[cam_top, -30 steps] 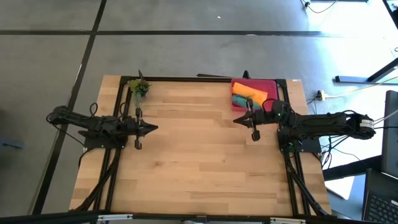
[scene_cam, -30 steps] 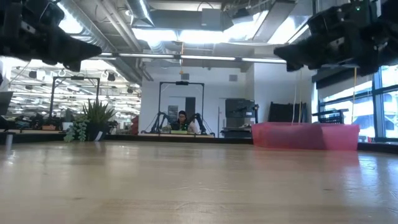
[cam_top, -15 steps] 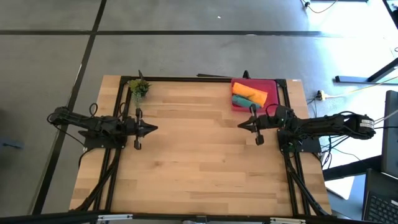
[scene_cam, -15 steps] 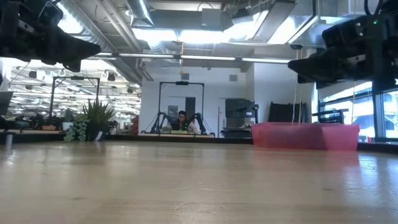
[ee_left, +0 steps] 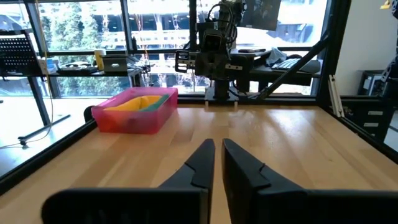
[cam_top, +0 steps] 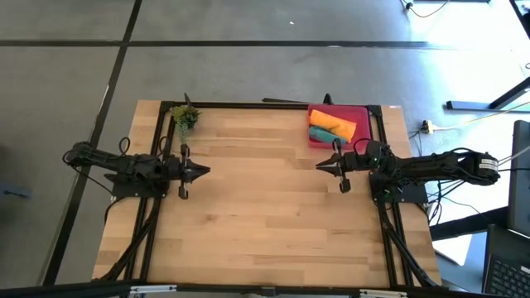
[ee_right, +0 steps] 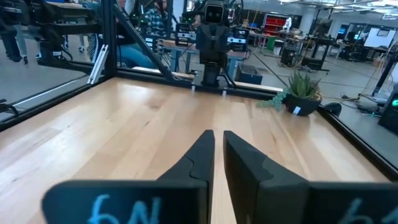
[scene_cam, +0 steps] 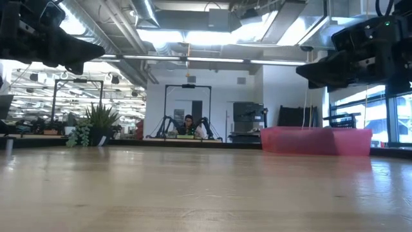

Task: Roll microfiber towels into tight, uniform cylinder then place into a basket
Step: Return to Home Position

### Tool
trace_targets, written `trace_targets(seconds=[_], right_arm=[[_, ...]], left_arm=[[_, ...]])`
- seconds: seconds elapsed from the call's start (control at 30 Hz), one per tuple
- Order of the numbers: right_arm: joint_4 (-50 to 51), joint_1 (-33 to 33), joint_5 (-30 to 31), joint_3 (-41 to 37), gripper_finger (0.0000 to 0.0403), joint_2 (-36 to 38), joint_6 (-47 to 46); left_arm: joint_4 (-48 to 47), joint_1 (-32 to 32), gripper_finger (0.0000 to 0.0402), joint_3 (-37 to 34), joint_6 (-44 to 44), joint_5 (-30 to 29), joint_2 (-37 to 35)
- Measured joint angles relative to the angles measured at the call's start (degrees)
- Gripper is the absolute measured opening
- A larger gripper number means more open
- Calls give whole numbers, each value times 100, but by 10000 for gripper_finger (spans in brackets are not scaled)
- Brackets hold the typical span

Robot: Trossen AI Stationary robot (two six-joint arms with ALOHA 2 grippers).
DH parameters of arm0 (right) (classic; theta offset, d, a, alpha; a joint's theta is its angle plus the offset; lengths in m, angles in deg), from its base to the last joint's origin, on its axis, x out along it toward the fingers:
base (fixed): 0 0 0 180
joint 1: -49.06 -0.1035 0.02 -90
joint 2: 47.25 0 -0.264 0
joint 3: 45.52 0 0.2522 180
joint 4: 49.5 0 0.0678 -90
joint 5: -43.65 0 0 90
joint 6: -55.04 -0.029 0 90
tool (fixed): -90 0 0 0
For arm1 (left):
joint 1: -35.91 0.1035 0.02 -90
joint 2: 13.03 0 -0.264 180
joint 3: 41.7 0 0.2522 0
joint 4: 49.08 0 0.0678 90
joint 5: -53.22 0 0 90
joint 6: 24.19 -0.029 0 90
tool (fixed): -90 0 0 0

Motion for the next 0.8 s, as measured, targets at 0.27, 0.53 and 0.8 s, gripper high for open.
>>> trace_targets(seconds=[0.27, 0.53, 0.8], right_arm=[[172, 0, 13, 0, 39, 196, 3], [2149, 0, 13, 0, 39, 1884, 5], [4807, 0, -3, 0, 39, 3851, 3]], left_arm=[[2, 0, 27, 0, 0, -1, 0], [0, 0, 15, 0, -2, -1, 2], [0, 0, 4, 0, -2, -1, 2]])
